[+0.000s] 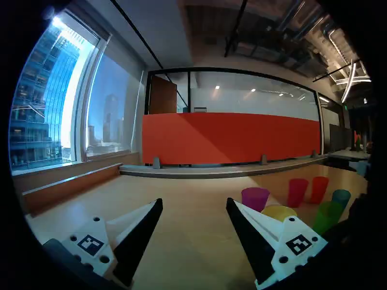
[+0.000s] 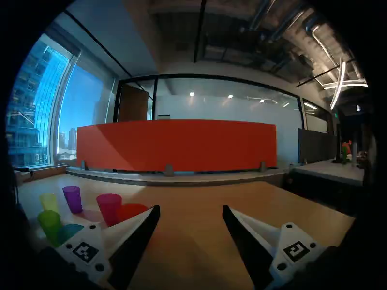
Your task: Pour water
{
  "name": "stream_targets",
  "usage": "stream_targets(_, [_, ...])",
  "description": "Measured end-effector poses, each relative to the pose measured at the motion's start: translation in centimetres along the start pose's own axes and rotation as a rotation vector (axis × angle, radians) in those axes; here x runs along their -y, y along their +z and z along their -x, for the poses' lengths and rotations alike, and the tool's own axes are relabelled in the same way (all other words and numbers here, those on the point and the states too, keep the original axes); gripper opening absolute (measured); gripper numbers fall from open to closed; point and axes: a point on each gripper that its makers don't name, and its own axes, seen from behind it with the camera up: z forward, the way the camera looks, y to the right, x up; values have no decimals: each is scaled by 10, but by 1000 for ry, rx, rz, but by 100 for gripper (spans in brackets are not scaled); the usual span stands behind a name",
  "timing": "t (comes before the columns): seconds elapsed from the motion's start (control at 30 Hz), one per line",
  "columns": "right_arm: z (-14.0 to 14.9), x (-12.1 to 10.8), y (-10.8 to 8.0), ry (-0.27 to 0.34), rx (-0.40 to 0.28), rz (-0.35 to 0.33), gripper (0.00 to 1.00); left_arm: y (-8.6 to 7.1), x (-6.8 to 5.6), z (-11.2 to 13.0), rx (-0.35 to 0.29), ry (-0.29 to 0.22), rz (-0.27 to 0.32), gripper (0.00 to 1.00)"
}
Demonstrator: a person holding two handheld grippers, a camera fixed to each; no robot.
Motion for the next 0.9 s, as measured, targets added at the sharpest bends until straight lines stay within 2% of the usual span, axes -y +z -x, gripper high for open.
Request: stream_targets(0.9, [2,3,-1,1,1,-9,100,0,0,0,0,0,0,98])
